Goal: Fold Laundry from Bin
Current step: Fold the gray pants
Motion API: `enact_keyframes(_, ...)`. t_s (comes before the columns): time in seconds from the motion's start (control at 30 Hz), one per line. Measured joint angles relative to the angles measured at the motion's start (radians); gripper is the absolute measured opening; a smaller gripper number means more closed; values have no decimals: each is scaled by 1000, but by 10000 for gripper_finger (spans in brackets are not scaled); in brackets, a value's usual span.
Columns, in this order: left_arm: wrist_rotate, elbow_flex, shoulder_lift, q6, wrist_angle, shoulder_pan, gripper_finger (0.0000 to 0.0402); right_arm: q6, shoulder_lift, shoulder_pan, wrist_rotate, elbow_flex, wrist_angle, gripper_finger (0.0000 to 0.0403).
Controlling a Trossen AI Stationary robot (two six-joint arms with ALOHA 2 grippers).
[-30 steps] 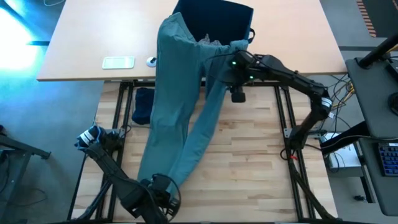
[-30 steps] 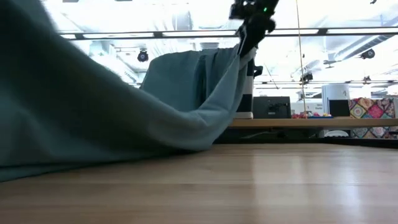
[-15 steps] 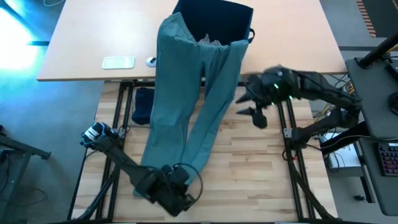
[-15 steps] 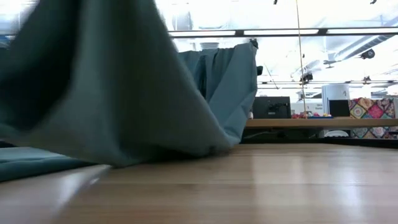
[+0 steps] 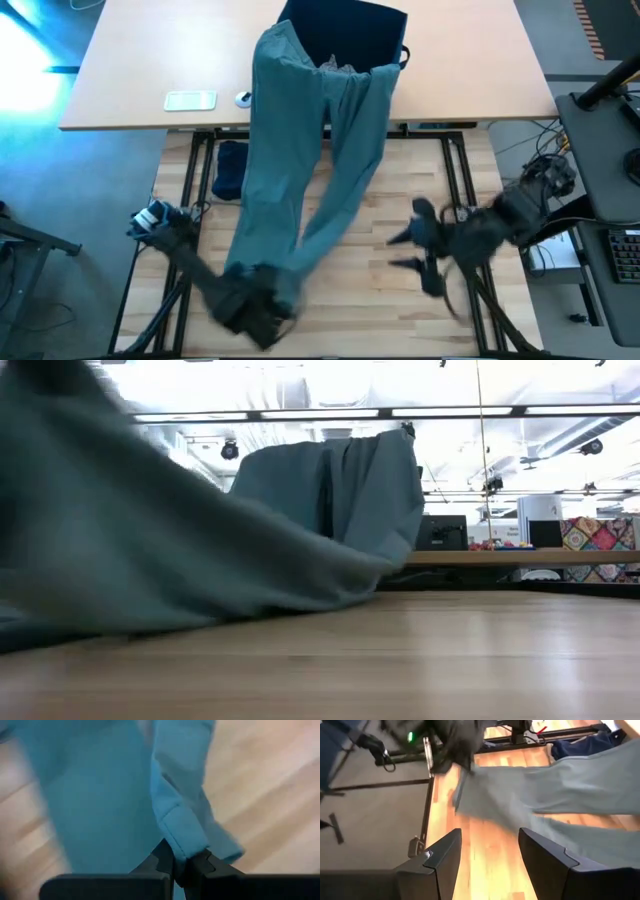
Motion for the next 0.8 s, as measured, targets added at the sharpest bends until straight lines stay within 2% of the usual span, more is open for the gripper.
enact_keyframes(0.03, 10, -20, -10, -83, -36, -36, 0, 4, 14, 29, 29, 0, 0, 194)
enact_keyframes(0.1, 24, -83, -26, -211, -1, -107, 0, 5, 47, 71, 81, 0, 0, 194)
enact_keyframes(0.3, 40, -299, -49, -424, 322, -217, 0, 4, 126, 89, 114, -1, 0, 194)
enact_keyframes(0.4, 68, -357, -49, -509, 404, -257, 0, 3, 152, 78, 116, -1, 0, 194)
enact_keyframes(0.5, 79, -371, -49, -565, 403, -298, 0, 2, 167, 72, 116, -1, 0, 194)
enact_keyframes(0.63, 89, -364, -65, -561, 387, -316, 0, 4, 175, 65, 116, -1, 1, 194)
enact_keyframes(0.8, 86, -316, -83, -562, 211, -324, 0, 16, 179, 65, 116, -1, 1, 194)
